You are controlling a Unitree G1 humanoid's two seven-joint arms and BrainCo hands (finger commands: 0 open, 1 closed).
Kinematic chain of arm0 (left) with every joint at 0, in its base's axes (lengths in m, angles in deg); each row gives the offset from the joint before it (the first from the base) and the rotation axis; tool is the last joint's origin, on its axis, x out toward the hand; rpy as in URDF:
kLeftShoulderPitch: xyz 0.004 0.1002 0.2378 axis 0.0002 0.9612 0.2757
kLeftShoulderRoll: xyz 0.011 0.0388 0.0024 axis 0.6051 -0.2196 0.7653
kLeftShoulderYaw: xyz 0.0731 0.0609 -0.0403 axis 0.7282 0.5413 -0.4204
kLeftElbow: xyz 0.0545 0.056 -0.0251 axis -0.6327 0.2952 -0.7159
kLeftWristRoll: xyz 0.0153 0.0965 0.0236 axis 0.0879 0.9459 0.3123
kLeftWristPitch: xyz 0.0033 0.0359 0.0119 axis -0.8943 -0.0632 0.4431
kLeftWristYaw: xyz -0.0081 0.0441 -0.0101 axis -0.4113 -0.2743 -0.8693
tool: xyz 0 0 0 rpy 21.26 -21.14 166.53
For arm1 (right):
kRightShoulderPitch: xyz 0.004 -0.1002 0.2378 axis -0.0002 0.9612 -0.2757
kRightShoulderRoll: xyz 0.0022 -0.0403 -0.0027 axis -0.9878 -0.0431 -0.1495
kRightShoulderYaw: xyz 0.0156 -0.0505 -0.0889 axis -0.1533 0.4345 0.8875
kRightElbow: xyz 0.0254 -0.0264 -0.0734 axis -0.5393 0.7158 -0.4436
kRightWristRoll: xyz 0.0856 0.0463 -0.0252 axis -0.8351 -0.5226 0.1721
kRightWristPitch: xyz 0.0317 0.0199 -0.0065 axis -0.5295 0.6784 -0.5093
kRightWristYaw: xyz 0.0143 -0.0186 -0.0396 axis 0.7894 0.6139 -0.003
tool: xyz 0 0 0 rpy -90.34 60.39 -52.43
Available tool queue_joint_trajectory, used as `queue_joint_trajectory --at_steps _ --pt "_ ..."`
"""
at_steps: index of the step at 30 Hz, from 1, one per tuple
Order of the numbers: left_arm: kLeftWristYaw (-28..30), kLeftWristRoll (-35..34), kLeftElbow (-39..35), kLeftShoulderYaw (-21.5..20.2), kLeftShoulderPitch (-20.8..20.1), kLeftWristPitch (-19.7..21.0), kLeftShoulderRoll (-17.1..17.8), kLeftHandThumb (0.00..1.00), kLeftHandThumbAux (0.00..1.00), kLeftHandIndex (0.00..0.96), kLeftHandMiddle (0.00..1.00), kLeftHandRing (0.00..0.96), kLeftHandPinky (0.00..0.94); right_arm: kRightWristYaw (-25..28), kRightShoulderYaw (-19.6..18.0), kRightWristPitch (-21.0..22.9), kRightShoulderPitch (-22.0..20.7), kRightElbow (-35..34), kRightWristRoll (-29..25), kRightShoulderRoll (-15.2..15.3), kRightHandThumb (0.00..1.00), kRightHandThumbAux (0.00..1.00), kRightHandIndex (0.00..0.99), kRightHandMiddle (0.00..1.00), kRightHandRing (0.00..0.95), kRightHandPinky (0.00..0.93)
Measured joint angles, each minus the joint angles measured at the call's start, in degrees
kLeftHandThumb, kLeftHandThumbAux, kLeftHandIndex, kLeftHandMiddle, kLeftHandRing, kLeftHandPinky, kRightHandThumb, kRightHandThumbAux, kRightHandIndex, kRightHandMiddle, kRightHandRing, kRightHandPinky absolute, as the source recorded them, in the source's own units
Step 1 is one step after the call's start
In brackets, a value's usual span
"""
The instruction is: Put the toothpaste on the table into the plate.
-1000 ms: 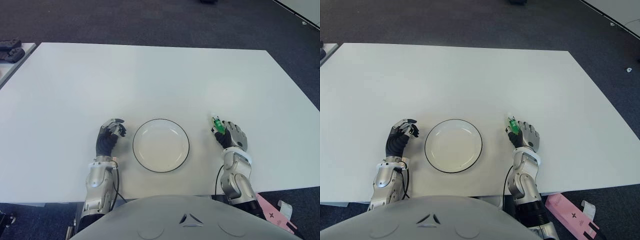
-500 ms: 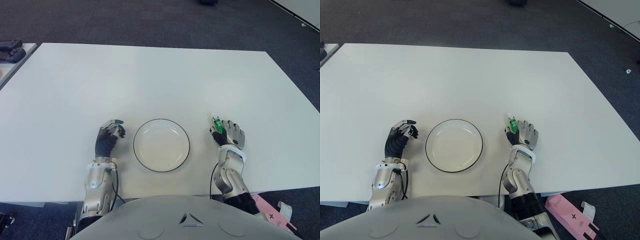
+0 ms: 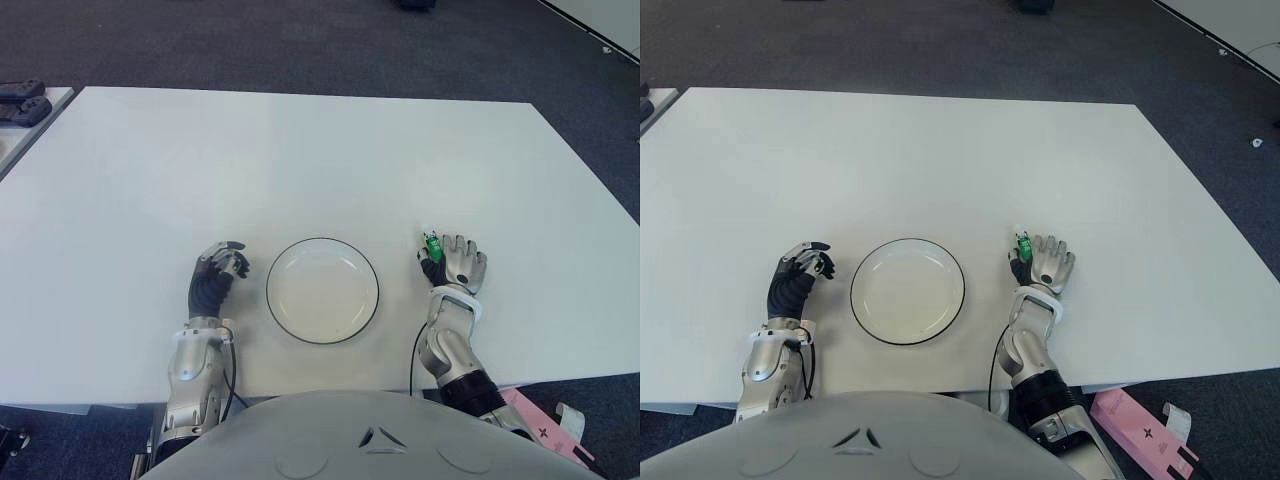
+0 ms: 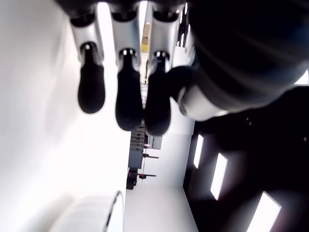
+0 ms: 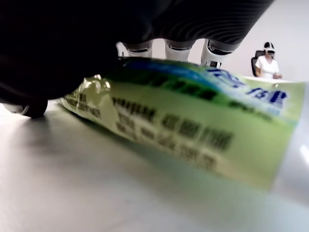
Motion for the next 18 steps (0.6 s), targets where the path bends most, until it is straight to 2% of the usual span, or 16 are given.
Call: queue_joint_trajectory --at_steps 11,17,18 --pt "-0.26 0.00 0.00 -0.15 -0.02 -0.03 -0.03 0.711 0.715 0.439 0.638 0.624 0.615 -6.24 1.79 -0.17 -1.08 3.95 0.04 0.43 0.613 0.236 0.000 0.000 0.000 0.000" --pt "-0.26 0.00 0.00 -0.26 0.06 -0.16 -0.02 0.711 0.715 0.439 0.638 0.625 0.615 -7.24 2.92 -0.43 -1.47 4.90 0.04 1.71 0.637 0.263 0.000 0.000 0.000 0.000" --pt "-0.26 0.00 0.00 -0.31 0.07 -0.19 -0.02 0.711 0.715 0.439 0.638 0.625 0.616 -7.36 3.25 -0.54 -1.51 4.97 0.04 2.00 0.646 0.278 0.000 0.000 0.000 0.023"
